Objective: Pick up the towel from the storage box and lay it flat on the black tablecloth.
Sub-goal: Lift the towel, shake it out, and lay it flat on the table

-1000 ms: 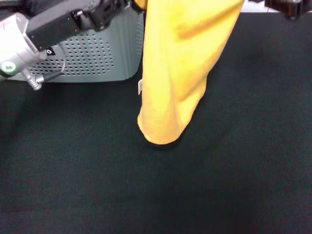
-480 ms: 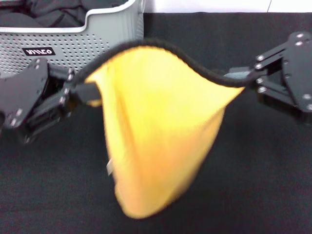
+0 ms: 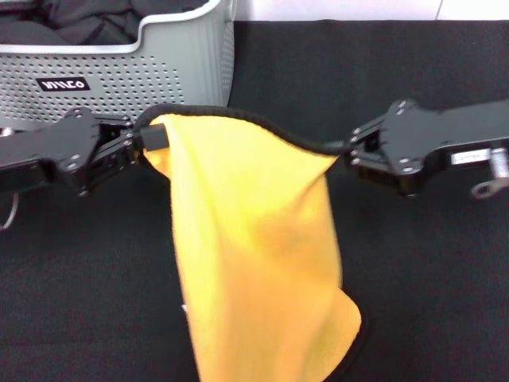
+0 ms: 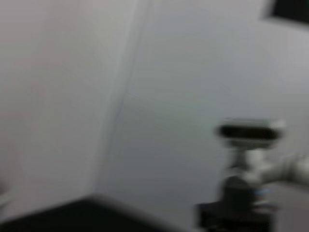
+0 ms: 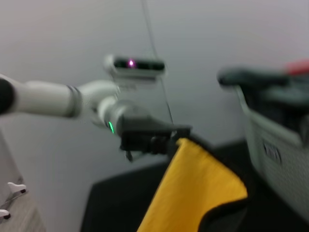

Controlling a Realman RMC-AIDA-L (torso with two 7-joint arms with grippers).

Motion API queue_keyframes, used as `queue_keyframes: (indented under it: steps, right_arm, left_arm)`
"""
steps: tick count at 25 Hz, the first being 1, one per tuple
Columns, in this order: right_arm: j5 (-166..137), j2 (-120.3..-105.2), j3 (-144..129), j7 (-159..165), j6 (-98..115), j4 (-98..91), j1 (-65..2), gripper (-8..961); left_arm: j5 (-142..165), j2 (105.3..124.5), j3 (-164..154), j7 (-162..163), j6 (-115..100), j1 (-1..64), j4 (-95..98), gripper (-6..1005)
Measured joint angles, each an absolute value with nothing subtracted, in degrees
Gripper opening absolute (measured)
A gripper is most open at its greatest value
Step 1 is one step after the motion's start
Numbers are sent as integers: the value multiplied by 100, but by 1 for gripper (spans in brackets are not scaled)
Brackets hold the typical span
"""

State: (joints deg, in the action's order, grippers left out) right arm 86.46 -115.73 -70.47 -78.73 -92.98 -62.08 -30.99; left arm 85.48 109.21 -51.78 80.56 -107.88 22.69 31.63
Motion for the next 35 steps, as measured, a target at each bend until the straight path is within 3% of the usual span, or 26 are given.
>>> queue_keyframes:
  steps: [5, 24, 29, 35]
  right_arm:
    - [8171, -11495, -6994, -8509, -8437, -4307, -3872, 4]
    - [7679, -11427, -6993, -9533, -6549, -4294, -4066, 4]
    - [7729, -11529, -6780, -9582, -7135, -5295, -3675, 4]
    - [7957, -11595, -6741, -9149, -7563, -7723, -2556, 5]
  left_arm:
    - [9169, 10939, -5001, 8314, -9318, 2424, 3167, 23]
    - [9935, 11131, -4969, 8358, -7838, 2925, 3164, 23]
    - [9205, 11130, -4967, 8293, -9136, 2936, 3263, 23]
    - [8309, 11330, -4995, 8528, -9850, 2983, 4014, 23]
